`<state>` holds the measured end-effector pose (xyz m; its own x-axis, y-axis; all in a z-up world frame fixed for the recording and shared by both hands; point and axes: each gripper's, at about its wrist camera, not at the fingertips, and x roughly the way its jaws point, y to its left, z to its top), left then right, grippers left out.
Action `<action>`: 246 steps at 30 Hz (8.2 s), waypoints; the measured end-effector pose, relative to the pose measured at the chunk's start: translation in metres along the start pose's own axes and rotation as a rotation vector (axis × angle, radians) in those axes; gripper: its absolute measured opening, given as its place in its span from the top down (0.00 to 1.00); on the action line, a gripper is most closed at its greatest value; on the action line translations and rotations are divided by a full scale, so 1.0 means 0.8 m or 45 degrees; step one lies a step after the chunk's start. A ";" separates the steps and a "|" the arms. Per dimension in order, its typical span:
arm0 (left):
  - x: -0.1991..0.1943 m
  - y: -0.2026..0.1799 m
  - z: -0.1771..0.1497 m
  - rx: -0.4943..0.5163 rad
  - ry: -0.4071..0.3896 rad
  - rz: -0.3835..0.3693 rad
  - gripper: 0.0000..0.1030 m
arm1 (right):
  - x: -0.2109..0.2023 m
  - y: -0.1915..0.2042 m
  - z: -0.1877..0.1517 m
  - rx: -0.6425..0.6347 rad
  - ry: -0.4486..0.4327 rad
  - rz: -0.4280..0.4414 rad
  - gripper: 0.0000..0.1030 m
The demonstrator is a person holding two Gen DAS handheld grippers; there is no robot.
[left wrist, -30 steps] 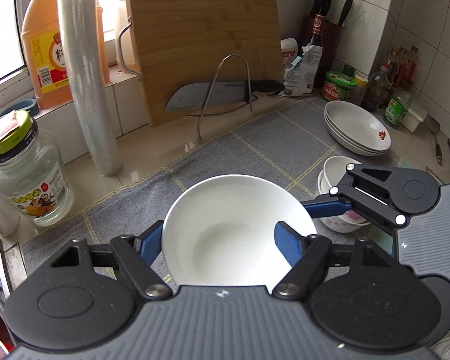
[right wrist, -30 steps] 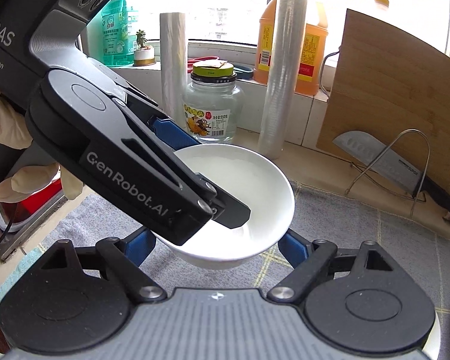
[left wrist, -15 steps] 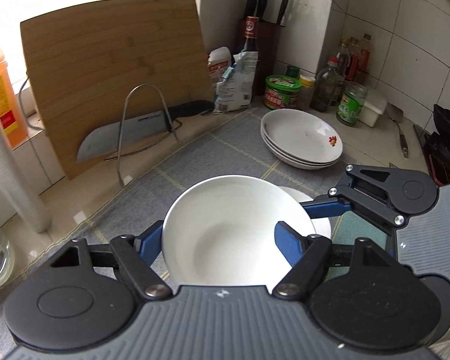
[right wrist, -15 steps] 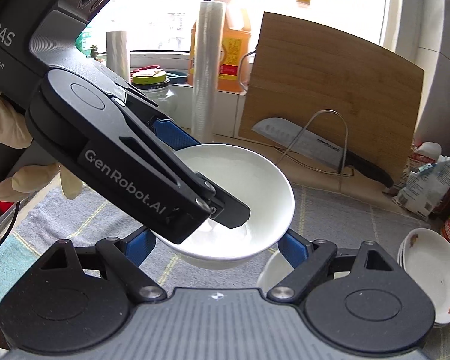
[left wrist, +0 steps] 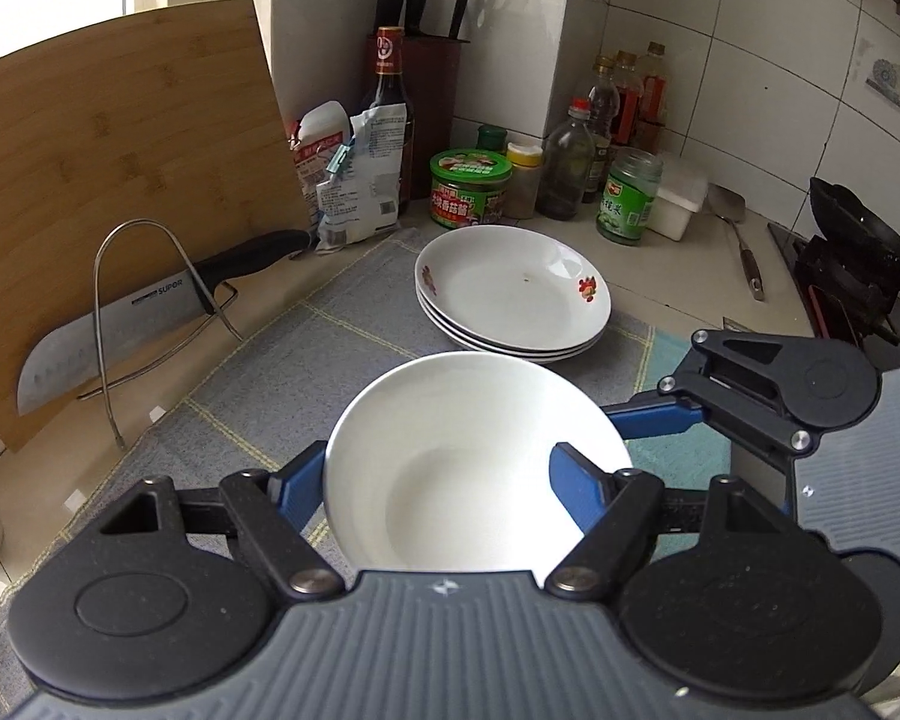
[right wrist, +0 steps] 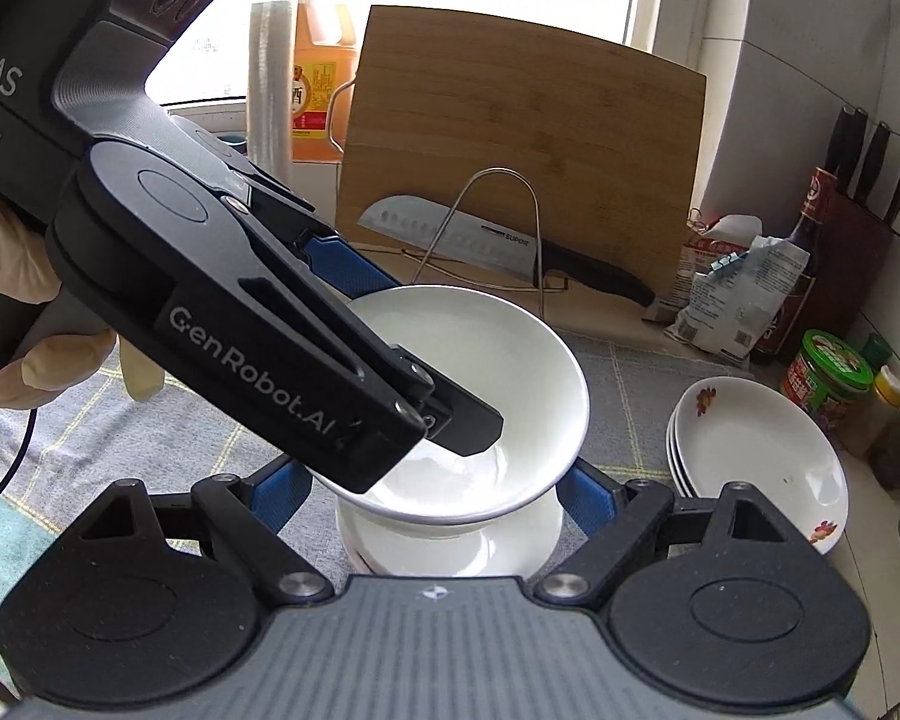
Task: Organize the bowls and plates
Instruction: 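Carry the white bowl with the left gripper over the pink-flowered bowl stack, then lower the white bowl onto the pink-flowered bowls and open the left gripper, then grip the bowl stack with both grippers from opposite sides, then lift the bowl stack with both grippers and carry it over the plate stack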
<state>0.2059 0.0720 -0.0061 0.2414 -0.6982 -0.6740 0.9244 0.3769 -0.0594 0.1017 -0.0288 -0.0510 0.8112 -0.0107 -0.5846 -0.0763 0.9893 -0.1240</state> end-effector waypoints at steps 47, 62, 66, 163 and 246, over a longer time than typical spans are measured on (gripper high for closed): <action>0.048 0.014 -0.012 -0.079 0.085 -0.054 0.25 | 0.031 -0.018 -0.016 0.109 0.108 0.060 0.12; 0.015 0.020 -0.029 -0.106 -0.051 0.008 0.08 | 0.023 -0.018 -0.017 0.076 0.075 0.072 0.00; -0.008 0.024 -0.045 -0.164 -0.108 0.030 0.03 | 0.020 -0.022 -0.026 0.066 0.084 0.078 0.00; 0.072 -0.034 -0.109 0.140 0.067 0.104 0.19 | 0.100 -0.081 -0.027 -0.887 0.194 0.701 0.10; 0.267 -0.070 0.127 0.526 0.079 -0.109 0.19 | 0.099 -0.335 0.007 -0.631 0.225 0.376 0.16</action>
<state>0.2354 -0.1604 -0.0720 0.1523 -0.6739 -0.7229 0.9840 0.0350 0.1747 0.1898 -0.2939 -0.0593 0.6091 0.1885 -0.7704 -0.5792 0.7692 -0.2698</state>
